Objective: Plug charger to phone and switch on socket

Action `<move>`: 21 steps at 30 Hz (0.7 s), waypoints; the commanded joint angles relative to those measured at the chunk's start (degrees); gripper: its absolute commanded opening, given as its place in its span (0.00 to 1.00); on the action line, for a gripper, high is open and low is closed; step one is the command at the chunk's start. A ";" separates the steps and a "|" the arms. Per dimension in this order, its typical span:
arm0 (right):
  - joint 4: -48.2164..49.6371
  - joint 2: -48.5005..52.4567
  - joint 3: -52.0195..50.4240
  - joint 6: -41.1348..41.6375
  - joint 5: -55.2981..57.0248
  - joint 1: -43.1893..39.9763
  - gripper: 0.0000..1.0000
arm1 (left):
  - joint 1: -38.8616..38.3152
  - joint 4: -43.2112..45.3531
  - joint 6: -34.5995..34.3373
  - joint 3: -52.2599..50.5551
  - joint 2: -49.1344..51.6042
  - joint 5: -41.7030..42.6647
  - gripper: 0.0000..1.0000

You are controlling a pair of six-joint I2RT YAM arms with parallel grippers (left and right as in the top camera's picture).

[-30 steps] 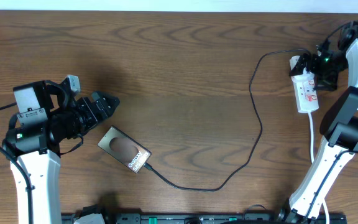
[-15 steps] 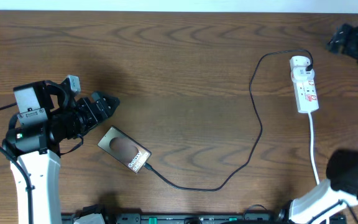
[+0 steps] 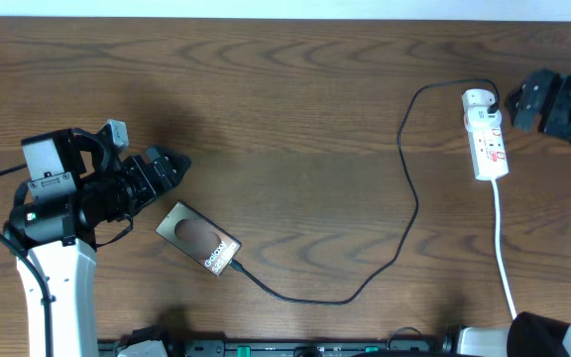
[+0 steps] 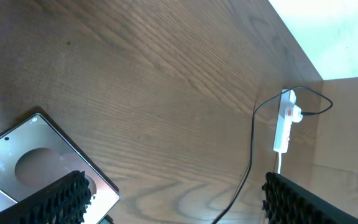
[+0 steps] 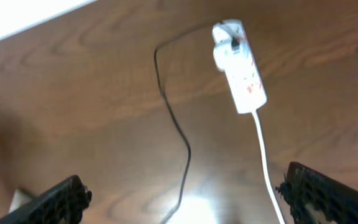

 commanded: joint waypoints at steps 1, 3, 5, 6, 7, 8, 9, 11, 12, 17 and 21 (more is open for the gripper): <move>-2.01 -0.02 0.28 0.28 -0.15 1.44 0.99 | -0.22 -0.20 0.81 1.09 -0.46 -0.33 0.88; -2.51 0.04 0.13 0.28 -0.15 1.75 0.99 | -0.22 -0.17 0.83 1.09 -0.46 -0.35 0.88; -2.49 0.04 0.04 0.28 -0.13 1.79 0.99 | -0.22 -0.17 0.81 1.09 -0.46 -0.33 0.89; -2.43 0.04 0.04 0.28 -0.15 1.79 0.99 | -0.22 -0.17 0.81 1.09 -0.46 -0.33 0.88; -2.32 0.04 0.04 0.28 -0.15 1.79 0.99 | -0.22 -0.17 0.81 1.09 -0.46 -0.33 0.88; -2.34 0.04 0.04 0.28 -0.15 1.79 0.99 | -0.22 -0.17 0.81 1.09 -0.46 -0.35 0.88; -2.34 0.04 0.04 0.26 -0.13 1.79 0.99 | -0.22 -0.17 0.83 1.09 -0.46 -0.35 0.88; -2.36 0.04 0.04 0.26 -0.13 1.77 0.99 | -0.22 -0.17 0.81 1.09 -0.46 -0.35 0.88; -2.36 0.04 0.04 0.26 -0.13 1.77 0.99 | -0.22 -0.17 0.81 1.09 -0.46 -0.33 0.88; -2.36 0.04 0.04 0.26 -0.13 1.79 0.99 | -0.22 -0.17 0.81 1.09 -0.46 -0.33 0.89; -2.36 0.04 0.04 0.26 -0.13 1.79 0.99 | -0.22 -0.17 0.81 1.09 -0.46 -0.33 0.88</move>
